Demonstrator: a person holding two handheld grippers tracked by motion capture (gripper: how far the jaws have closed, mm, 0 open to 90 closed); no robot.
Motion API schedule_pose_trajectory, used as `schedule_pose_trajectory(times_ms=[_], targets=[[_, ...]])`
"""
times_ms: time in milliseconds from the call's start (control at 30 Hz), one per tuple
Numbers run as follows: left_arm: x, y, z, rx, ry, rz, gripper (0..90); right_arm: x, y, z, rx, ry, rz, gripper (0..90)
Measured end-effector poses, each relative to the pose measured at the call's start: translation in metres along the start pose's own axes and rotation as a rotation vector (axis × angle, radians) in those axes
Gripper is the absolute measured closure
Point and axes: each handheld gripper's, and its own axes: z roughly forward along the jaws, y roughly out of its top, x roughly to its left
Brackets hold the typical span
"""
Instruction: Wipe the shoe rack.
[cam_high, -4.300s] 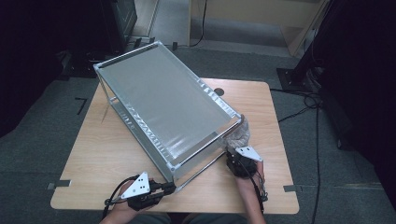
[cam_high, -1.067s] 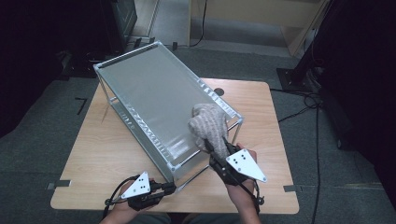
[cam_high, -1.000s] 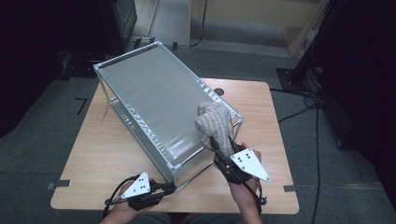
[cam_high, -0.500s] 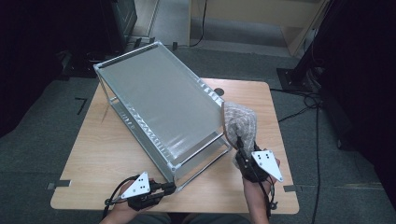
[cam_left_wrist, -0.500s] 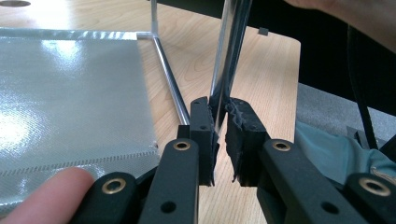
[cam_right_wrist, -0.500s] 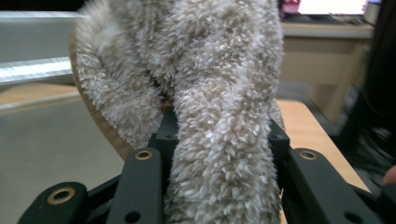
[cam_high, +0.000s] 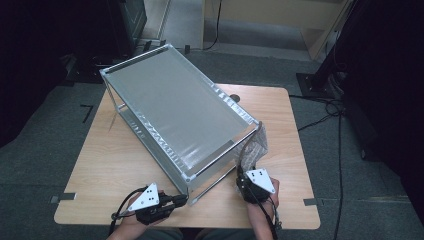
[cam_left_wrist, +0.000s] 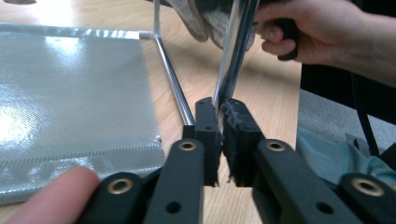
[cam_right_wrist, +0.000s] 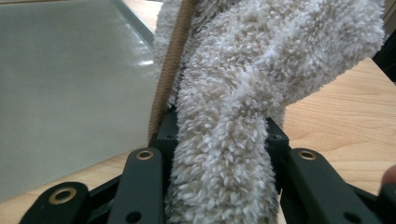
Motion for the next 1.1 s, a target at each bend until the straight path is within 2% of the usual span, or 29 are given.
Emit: schedule_pose_trajectory(times_ms=[67, 133, 233, 300, 400, 467, 500, 567, 633, 733, 800, 867, 967, 1033, 1100], targets=[[-0.002, 0.001, 0.002, 0.006, 0.019, 0.007, 68.2, 0.000, 0.000, -0.001, -0.006, -0.014, -0.003, 62.8], [-0.003, 0.003, 0.005, 0.011, 0.036, 0.023, 60.0, -0.002, 0.004, -0.006, -0.042, -0.022, 0.011, 63.0], [-0.006, 0.008, 0.014, 0.003, 0.041, 0.029, 54.2, -0.009, 0.016, -0.016, -0.116, -0.025, 0.045, 63.2], [-0.008, 0.010, 0.020, 0.010, 0.065, 0.036, 53.0, -0.013, 0.024, -0.022, -0.157, -0.037, 0.062, 63.3], [-0.010, 0.014, 0.027, 0.004, 0.079, 0.037, 56.6, -0.022, 0.034, -0.029, -0.202, -0.051, 0.096, 63.4], [-0.010, 0.016, 0.027, -0.007, 0.081, 0.047, 70.4, -0.029, 0.038, -0.032, -0.225, -0.068, 0.112, 63.4], [-0.012, 0.016, 0.027, -0.004, 0.075, 0.057, 79.9, -0.036, 0.040, -0.036, -0.244, -0.093, 0.135, 63.4], [-0.014, 0.016, 0.026, 0.005, 0.091, 0.085, 80.5, -0.041, 0.042, -0.038, -0.256, -0.108, 0.145, 63.4], [-0.013, 0.016, 0.026, 0.001, 0.081, 0.077, 80.7, -0.053, 0.043, -0.042, -0.274, -0.137, 0.183, 63.5], [-0.013, 0.014, 0.025, -0.003, 0.074, 0.074, 80.7, -0.069, 0.045, -0.046, -0.269, -0.171, 0.239, 63.5], [-0.012, 0.014, 0.025, -0.004, 0.073, 0.069, 80.5, -0.077, 0.042, -0.045, -0.236, -0.175, 0.249, 63.4], [-0.012, 0.014, 0.025, -0.005, 0.073, 0.067, 80.4, -0.078, 0.034, -0.040, -0.197, -0.175, 0.248, 63.4], [-0.012, 0.015, 0.025, -0.008, 0.067, 0.062, 80.1, -0.067, 0.022, -0.031, -0.141, -0.149, 0.213, 63.4], [-0.011, 0.015, 0.026, -0.007, 0.066, 0.059, 79.9, -0.054, 0.016, -0.025, -0.107, -0.119, 0.184, 63.3], [-0.011, 0.015, 0.026, -0.012, 0.063, 0.053, 79.3, -0.039, 0.011, -0.020, -0.072, -0.091, 0.130, 63.2]])
